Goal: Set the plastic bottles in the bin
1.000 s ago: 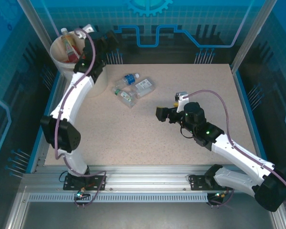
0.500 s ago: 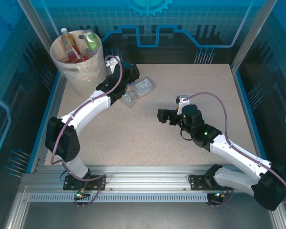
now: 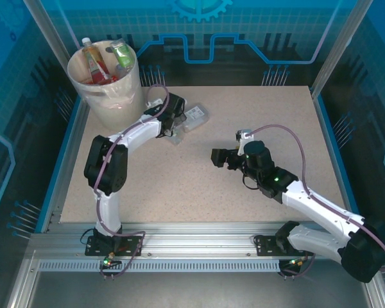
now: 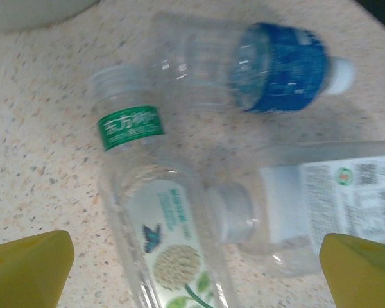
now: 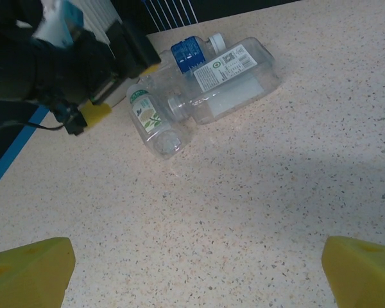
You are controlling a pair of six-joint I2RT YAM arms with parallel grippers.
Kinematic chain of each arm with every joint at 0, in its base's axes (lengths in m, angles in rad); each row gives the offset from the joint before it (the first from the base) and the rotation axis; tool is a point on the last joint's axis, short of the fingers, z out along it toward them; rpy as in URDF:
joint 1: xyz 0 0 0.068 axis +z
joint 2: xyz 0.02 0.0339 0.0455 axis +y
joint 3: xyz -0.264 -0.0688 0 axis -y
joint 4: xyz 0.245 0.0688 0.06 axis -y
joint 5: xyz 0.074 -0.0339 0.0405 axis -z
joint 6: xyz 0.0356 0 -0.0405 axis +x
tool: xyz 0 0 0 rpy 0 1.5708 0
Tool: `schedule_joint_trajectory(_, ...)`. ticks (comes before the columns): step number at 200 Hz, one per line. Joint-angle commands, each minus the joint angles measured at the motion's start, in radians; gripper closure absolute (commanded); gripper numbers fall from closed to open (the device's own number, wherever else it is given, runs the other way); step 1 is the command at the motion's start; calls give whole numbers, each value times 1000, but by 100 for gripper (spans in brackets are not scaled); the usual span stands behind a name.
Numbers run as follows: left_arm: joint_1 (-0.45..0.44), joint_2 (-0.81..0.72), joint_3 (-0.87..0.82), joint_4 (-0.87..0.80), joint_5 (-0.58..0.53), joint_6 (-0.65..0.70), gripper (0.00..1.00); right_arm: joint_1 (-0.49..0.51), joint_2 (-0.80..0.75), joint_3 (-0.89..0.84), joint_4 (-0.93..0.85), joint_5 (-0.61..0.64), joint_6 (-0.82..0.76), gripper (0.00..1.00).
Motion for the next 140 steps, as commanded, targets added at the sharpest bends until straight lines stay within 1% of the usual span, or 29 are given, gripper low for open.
schedule_joint_trajectory(1, 27, 41, 18, -44, 87, -92, 1, -10, -35, -18, -3, 22, 14, 0)
schedule_joint_trajectory(26, 31, 78, 33, -47, 104, -87, 3, -10, -46, -22, -8, 24, 7, 0)
schedule_joint_trajectory(67, 45, 122, 28, -52, 106, -98, 9, -11, -54, -28, -11, 14, 16, 0)
schedule_joint_trajectory(100, 46, 108, -14, -35, 99, -85, 16, -10, -56, -30, -16, 13, 14, 0)
schedule_joint_trajectory(140, 53, 73, -86, 20, 99, -37, 19, -10, -51, -32, -7, 8, 11, 0)
